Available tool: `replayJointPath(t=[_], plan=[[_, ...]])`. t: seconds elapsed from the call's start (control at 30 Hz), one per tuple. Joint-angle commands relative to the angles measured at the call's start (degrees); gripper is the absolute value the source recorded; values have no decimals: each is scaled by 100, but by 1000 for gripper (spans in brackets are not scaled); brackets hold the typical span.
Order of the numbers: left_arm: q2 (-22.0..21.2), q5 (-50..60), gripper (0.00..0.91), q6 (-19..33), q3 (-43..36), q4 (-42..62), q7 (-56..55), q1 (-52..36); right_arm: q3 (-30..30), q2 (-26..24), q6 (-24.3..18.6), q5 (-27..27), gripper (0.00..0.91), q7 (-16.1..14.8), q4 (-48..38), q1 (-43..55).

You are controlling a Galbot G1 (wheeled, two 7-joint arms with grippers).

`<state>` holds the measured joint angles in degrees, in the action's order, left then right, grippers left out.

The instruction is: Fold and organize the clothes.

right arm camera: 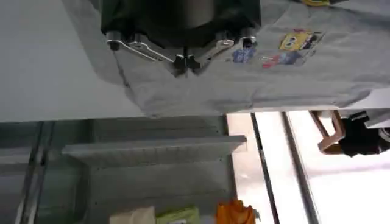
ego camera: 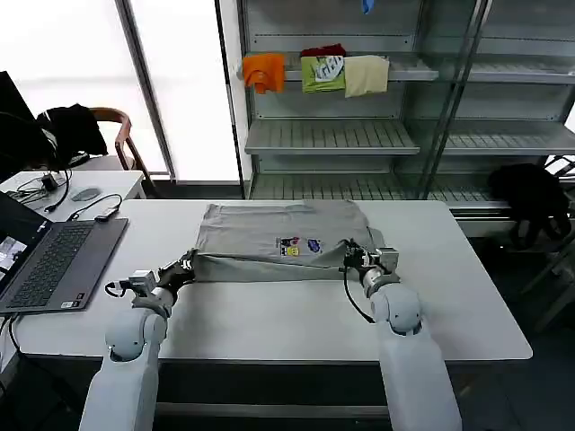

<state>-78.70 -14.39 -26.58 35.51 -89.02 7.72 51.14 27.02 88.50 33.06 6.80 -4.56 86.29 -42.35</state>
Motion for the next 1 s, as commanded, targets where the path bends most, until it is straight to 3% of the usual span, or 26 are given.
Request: replayJointPath(t=[0.03, 1.0], plan=[[27, 7, 10, 42, 11, 144, 11, -72, 7, 31, 0, -43, 0, -4, -260, 182], [27, 353, 10, -47, -111, 117, 151, -264, 45, -10, 4, 77, 0, 34, -315, 421]])
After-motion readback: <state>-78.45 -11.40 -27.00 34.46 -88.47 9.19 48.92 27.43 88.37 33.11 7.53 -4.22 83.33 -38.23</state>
